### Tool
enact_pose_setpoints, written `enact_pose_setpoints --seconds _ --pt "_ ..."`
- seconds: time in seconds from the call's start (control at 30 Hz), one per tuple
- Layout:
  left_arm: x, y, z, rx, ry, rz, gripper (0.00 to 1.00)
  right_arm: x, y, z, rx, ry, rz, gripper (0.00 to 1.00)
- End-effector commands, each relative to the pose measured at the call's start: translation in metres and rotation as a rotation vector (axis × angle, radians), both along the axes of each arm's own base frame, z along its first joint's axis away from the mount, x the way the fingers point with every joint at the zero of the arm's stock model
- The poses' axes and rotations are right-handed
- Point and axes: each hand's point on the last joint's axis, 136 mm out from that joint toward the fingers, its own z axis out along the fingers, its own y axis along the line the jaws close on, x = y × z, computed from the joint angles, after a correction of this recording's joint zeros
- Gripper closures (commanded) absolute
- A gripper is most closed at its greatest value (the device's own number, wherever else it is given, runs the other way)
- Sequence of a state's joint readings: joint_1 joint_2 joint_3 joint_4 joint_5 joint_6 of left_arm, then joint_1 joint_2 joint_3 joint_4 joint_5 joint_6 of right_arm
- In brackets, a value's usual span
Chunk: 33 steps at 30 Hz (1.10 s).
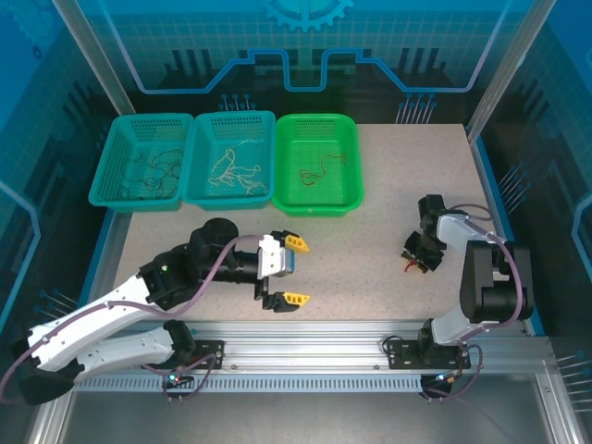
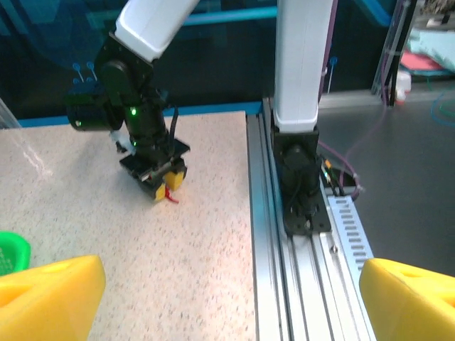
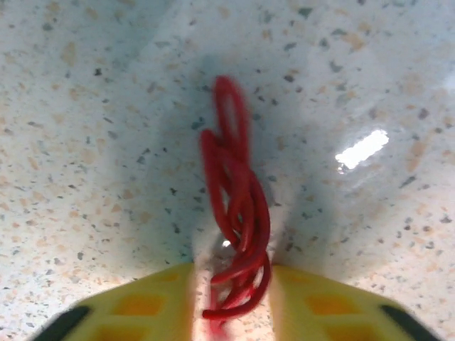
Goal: Untangle the cables
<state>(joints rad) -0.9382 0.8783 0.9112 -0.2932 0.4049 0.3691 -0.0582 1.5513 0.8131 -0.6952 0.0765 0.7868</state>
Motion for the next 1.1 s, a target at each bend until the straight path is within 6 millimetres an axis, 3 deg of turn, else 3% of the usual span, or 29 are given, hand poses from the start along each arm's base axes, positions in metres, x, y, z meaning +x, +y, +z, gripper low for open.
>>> enact_pose_setpoints --seconds 0.0,0.13,0.27,0.37,0.5,0.6,0.7,0.87,1.0,1.07 --pt "-0.004 0.013 -0.023 0.087 -0.016 0.011 0.06 0.034 0.003 0.001 0.021 -0.134 0.046 0.81" --pt "-0.008 0.02 -0.027 0.084 -0.013 0.019 0.06 0.045 0.008 0.026 0.031 -0.24 0.117 0.93" --pt "-0.009 0.029 -0.028 0.091 0.0 0.052 0.06 0.054 0.033 0.077 0.018 -0.387 0.242 0.93" --pt "-0.003 0.036 -0.03 0.099 0.004 0.112 0.06 0.068 0.073 0.13 0.025 -0.552 0.418 0.93" --pt "0.021 0.046 -0.027 0.099 0.027 0.286 0.01 0.082 0.153 0.194 0.042 -0.786 0.749 0.96" --pt "0.04 0.055 -0.026 0.1 0.046 0.417 0.01 0.098 0.199 0.218 0.046 -0.861 0.899 0.95" --pt "0.057 0.065 -0.028 0.101 0.066 0.55 0.01 0.125 0.232 0.216 0.079 -0.831 0.956 0.94" --pt "0.084 0.085 -0.043 0.12 0.134 0.781 0.01 0.187 0.266 0.178 0.071 -0.731 0.949 0.91" --pt "0.1 0.102 -0.062 0.148 0.162 0.951 0.01 0.229 0.275 0.144 0.001 -0.634 0.933 0.76" --pt "0.109 0.115 -0.074 0.161 0.163 1.045 0.01 0.243 0.279 0.141 -0.019 -0.599 0.941 0.58"
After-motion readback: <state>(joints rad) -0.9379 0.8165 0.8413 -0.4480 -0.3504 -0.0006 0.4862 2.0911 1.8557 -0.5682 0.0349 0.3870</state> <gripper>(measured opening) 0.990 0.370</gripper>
